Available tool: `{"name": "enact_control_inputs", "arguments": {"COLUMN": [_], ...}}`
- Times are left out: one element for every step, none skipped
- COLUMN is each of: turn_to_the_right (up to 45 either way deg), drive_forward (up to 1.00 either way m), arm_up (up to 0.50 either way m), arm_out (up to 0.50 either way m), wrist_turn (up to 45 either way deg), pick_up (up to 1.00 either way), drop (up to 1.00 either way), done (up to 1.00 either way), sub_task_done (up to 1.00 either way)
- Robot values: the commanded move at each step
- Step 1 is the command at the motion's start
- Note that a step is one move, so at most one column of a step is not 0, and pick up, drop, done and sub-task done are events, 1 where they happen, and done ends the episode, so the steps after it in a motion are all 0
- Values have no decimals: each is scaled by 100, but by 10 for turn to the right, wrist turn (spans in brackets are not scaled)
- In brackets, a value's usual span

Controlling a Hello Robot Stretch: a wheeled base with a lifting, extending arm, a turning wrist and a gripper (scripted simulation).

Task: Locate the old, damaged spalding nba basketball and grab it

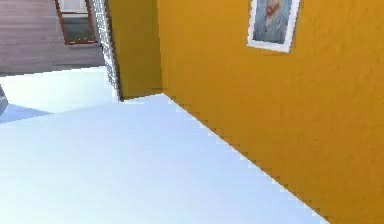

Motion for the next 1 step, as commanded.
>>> {"name": "enact_control_inputs", "arguments": {"turn_to_the_right": [-450], "drive_forward": [0], "arm_up": [0], "arm_out": [0], "wrist_turn": [0], "pick_up": [0], "drop": [0], "done": [0], "sub_task_done": [0]}}
